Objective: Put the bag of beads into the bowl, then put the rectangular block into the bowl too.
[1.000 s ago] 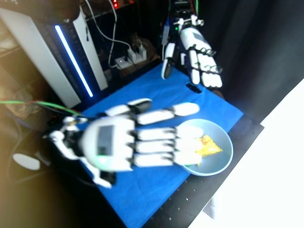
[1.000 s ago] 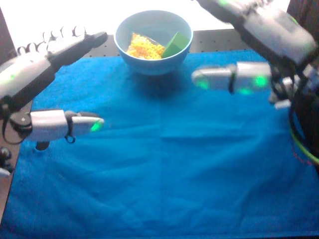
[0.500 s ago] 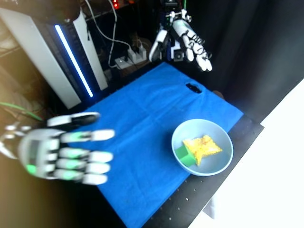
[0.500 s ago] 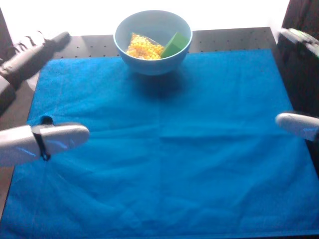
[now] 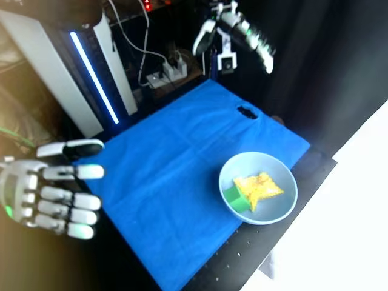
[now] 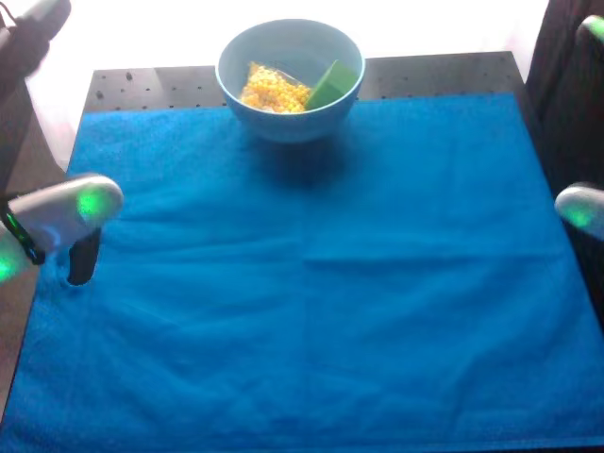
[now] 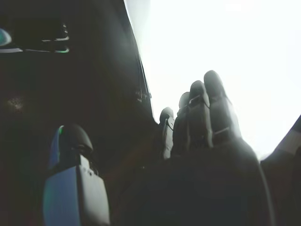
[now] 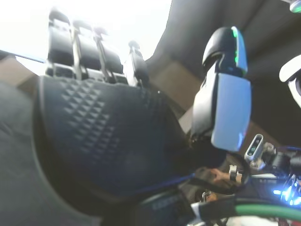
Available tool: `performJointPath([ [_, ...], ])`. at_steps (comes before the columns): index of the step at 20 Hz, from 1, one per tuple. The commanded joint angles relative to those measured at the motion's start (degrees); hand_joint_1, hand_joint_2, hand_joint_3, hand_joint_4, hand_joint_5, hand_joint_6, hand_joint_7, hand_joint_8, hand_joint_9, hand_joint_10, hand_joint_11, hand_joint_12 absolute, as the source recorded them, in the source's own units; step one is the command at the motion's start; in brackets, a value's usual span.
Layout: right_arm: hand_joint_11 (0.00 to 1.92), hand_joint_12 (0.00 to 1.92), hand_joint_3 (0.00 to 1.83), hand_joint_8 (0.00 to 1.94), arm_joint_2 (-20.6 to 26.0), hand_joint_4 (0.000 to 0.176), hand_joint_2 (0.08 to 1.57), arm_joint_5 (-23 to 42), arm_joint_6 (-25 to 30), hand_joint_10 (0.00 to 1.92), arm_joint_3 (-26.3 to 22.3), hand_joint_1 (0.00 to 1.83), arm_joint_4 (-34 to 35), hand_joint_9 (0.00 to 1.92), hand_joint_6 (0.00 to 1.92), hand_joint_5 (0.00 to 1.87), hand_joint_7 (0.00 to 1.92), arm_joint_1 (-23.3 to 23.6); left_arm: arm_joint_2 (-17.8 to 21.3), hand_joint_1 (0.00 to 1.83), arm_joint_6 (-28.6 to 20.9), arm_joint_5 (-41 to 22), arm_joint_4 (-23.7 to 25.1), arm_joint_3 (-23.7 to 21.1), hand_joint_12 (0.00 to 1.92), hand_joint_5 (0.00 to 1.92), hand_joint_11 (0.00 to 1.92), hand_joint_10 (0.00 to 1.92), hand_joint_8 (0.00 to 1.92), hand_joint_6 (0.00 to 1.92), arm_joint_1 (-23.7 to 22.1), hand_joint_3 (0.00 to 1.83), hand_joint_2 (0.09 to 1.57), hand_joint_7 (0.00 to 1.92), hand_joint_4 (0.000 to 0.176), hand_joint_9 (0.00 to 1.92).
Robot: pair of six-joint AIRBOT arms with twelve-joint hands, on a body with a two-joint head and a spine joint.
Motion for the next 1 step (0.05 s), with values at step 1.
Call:
performJointPath([
  [1,0.0,0.0,0.0,0.0,0.57,0.176,1.04,8.35,0.31,0.0,-0.52,0.54,0.96,0.0,0.0,0.0,0.0,0.46,0.63,0.35,-0.35,-7.4,0.85,-0.11,0.36,0.0,0.0,0.0,0.0,0.0,-0.39,0.0,1.05,0.05,0.16,0.11],
])
